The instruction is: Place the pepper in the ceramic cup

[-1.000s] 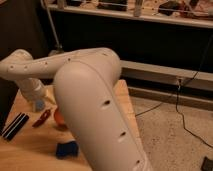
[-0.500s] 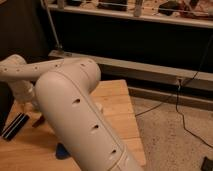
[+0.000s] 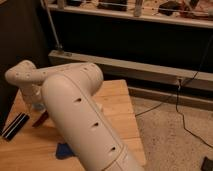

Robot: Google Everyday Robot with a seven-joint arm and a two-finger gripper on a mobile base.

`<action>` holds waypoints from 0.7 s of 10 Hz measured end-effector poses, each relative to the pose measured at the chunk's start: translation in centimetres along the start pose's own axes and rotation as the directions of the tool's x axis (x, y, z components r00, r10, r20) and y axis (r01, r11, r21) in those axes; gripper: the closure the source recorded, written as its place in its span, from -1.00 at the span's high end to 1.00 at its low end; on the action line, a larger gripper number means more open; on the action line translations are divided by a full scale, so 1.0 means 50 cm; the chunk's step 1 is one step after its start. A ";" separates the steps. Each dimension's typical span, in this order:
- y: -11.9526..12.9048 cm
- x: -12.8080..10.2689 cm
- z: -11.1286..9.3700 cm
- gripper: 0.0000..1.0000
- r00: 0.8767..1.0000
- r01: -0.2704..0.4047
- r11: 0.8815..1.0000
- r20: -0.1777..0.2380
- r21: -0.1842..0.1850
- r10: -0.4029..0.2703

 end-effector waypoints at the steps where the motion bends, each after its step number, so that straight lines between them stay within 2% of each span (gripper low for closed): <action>1: -0.009 0.002 0.013 0.30 1.000 0.001 1.000 0.002 -0.011 -0.001; 5: -0.025 0.007 0.051 0.30 1.000 -0.026 0.997 0.006 -0.069 0.026; 7: -0.019 0.003 0.056 0.30 0.999 -0.038 0.996 0.015 -0.080 0.039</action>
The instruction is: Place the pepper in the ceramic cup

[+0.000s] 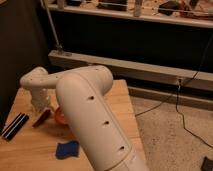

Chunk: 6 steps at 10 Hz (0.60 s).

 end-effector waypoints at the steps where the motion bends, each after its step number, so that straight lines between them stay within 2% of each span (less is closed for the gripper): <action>1: 0.004 0.000 0.002 0.30 1.000 -0.002 1.000 0.003 0.004 0.002; 6: 0.023 0.007 0.022 0.30 0.999 -0.044 0.993 0.008 0.108 0.044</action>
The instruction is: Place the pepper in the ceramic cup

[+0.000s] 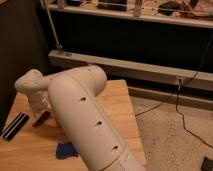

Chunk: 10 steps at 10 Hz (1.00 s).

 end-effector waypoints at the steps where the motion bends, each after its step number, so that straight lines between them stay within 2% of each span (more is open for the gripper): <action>1: 0.002 -0.003 -0.001 0.30 1.000 -0.018 1.000 0.002 0.006 0.018; 3: 0.008 -0.013 -0.004 0.30 0.998 -0.066 0.998 0.005 0.000 0.066; 6: -0.016 -0.028 -0.003 0.30 0.991 -0.136 0.991 0.006 -0.004 0.136; 10: -0.045 -0.042 -0.002 0.30 0.982 -0.189 0.982 0.016 -0.010 0.189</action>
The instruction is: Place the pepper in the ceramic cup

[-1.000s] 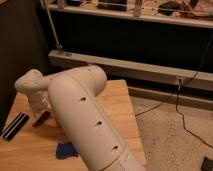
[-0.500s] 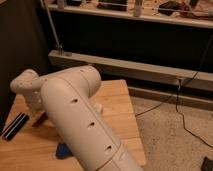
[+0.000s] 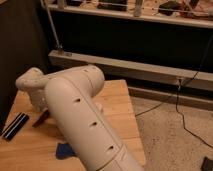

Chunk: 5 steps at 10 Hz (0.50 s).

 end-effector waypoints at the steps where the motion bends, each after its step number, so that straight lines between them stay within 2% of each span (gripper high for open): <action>1: -0.001 -0.001 0.001 0.30 1.000 -0.003 1.000 0.002 -0.001 0.003; 5: 0.009 0.014 0.017 0.30 1.000 0.025 1.000 -0.009 0.013 -0.024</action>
